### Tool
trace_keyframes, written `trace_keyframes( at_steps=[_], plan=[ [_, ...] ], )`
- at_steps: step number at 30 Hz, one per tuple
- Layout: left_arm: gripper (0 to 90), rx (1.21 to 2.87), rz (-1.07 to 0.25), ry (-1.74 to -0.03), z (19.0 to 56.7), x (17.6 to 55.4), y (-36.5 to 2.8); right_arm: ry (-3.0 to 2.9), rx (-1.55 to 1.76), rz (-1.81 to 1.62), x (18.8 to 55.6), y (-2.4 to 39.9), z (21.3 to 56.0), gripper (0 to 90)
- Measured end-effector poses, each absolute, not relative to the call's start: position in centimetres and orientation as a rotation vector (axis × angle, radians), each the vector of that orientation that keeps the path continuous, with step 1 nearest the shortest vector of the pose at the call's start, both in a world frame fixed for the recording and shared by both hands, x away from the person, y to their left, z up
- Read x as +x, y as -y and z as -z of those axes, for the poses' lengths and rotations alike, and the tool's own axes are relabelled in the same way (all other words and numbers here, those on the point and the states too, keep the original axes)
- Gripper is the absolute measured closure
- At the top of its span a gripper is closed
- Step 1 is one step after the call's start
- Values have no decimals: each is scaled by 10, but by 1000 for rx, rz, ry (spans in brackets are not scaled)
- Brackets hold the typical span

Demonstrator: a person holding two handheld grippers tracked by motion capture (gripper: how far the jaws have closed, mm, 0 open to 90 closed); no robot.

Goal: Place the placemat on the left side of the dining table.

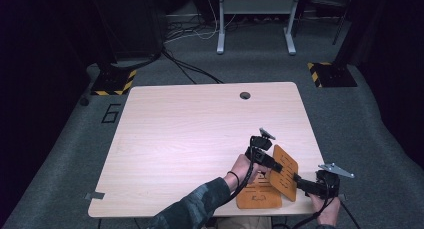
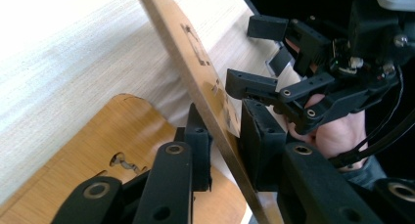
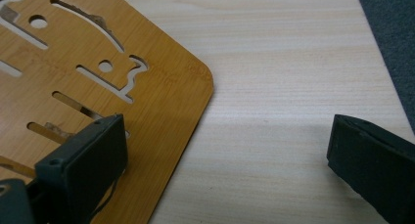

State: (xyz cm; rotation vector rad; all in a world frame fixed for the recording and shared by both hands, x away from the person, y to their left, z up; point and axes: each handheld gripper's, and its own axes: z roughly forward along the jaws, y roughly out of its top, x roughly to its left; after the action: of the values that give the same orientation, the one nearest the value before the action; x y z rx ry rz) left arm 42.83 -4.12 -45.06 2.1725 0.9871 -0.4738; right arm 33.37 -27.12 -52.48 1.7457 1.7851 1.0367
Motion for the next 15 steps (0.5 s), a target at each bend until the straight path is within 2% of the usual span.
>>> trace_keyframes(
  at_steps=[9,15],
  plan=[
    [862,2085,518,-989,442,431,33,-1722,1710,-1058,324,277,522,1],
    [863,2078,470,-970,435,431,29,-1717,1701,-1059,323,277,521,3]
  ],
)
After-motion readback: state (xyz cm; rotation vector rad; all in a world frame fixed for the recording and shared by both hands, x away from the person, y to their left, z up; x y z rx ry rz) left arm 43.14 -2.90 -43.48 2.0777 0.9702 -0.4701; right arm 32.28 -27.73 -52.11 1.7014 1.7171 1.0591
